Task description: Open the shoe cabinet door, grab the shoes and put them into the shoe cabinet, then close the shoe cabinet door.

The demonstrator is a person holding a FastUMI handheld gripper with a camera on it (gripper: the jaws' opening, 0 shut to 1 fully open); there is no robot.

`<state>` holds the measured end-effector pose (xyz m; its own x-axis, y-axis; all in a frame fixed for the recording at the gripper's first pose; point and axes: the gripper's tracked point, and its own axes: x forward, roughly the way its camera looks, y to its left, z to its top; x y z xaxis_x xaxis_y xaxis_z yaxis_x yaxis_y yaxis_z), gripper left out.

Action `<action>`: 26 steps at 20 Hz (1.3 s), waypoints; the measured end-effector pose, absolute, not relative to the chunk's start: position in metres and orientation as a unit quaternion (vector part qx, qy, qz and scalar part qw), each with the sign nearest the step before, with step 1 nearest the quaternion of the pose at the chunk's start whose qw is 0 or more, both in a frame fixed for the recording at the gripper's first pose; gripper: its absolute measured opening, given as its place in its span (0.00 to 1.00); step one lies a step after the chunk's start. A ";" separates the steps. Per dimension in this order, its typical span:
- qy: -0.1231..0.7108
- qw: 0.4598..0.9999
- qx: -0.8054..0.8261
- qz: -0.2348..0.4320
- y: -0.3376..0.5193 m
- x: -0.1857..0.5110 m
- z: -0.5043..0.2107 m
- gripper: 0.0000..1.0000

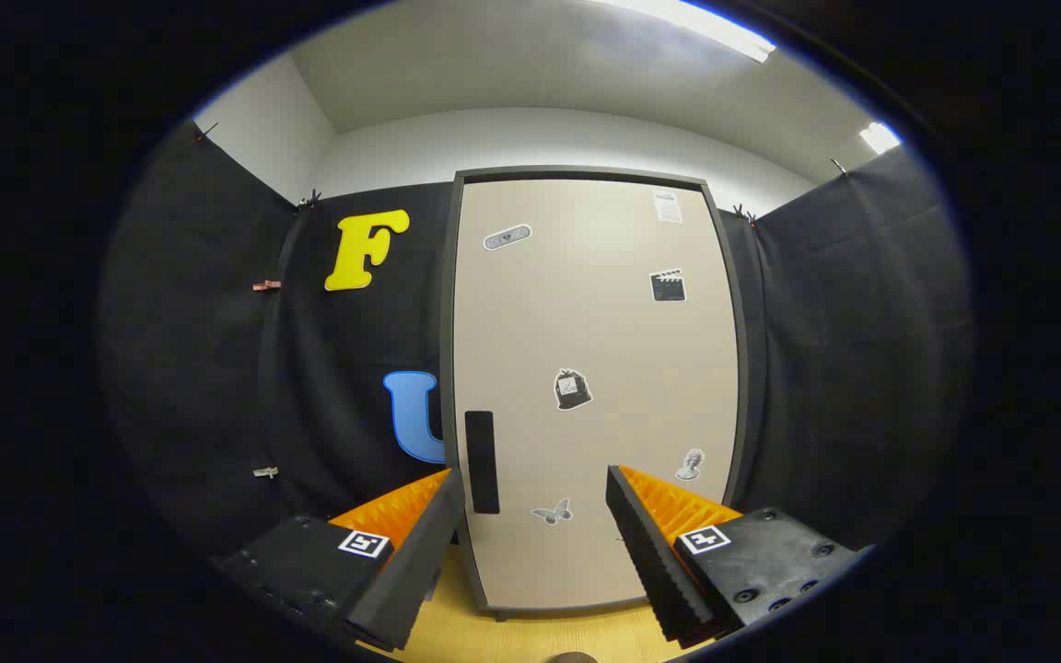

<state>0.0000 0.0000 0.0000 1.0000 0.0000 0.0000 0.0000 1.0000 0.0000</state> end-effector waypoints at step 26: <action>0.036 0.999 0.012 0.019 0.040 0.074 -0.045 0.98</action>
<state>0.0737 0.0401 -0.0446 0.9967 0.0392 -0.0705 -0.0375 0.9990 0.0248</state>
